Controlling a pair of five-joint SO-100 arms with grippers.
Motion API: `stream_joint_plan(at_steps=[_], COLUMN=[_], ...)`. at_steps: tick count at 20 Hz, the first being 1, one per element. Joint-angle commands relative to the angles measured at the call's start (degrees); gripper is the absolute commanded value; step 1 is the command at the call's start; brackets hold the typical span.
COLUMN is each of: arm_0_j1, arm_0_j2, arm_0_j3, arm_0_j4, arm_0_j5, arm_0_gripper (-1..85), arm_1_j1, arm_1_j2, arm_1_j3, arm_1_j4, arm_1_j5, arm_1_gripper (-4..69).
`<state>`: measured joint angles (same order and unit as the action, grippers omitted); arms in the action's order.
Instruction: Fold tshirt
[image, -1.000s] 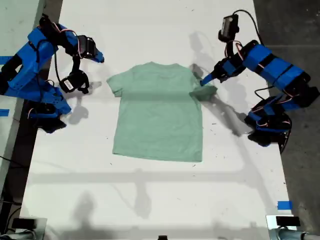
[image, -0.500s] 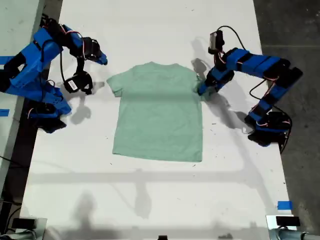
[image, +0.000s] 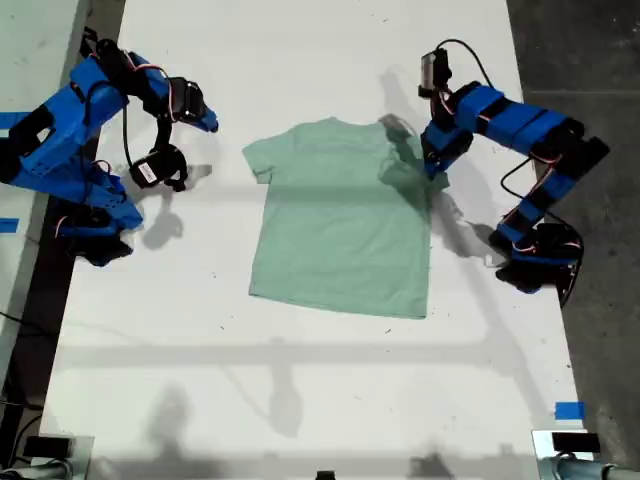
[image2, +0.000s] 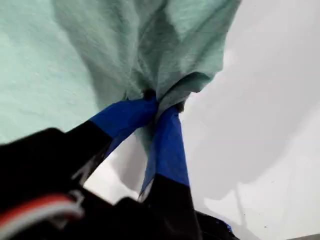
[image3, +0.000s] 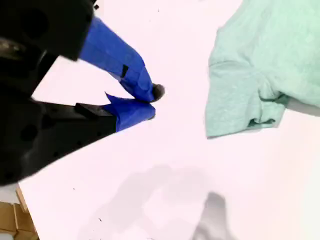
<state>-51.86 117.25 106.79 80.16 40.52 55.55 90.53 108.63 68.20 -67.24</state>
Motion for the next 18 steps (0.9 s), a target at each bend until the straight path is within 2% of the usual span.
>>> stream_joint_plan(at_steps=[1, 3, 9, 13, 14, 15, 16, 18], arm_0_j1=[0.8, 0.8, 0.3, -0.3, -0.4, -0.4, -0.4, -0.3], arm_0_j2=[0.4, 0.6, 3.6, 6.0, 6.2, 6.2, 6.2, 6.1], arm_0_j3=[-0.1, 0.1, 2.4, 5.0, 5.4, 5.6, 5.7, 5.8], arm_0_j4=[-1.4, -1.5, -1.6, -2.4, -2.5, -2.6, -2.8, -3.3], arm_0_j5=[-1.0, -1.0, -1.0, -1.0, -1.0, -1.0, -1.0, -1.1], arm_0_gripper=[2.0, 2.1, 2.1, 2.1, 2.2, 2.4, 2.7, 5.6], arm_1_j1=[-4.5, -7.0, -17.0, -22.6, -23.2, -23.6, -23.6, -23.5], arm_1_j2=[6.6, 5.8, -12.0, -32.3, -35.7, -37.2, -37.9, -36.7], arm_1_j3=[-9.5, -15.4, -39.0, -59.2, -61.1, -60.9, -60.9, -60.8], arm_1_j4=[6.9, 10.0, 12.7, 11.5, 9.8, 7.7, 7.3, 8.5], arm_1_j5=[2.3, 4.3, 11.3, 14.6, 14.8, 14.2, 14.2, 13.8], arm_1_gripper=[-1.2, -1.2, -1.2, -0.6, 7.9, 32.1, 33.3, 29.5])
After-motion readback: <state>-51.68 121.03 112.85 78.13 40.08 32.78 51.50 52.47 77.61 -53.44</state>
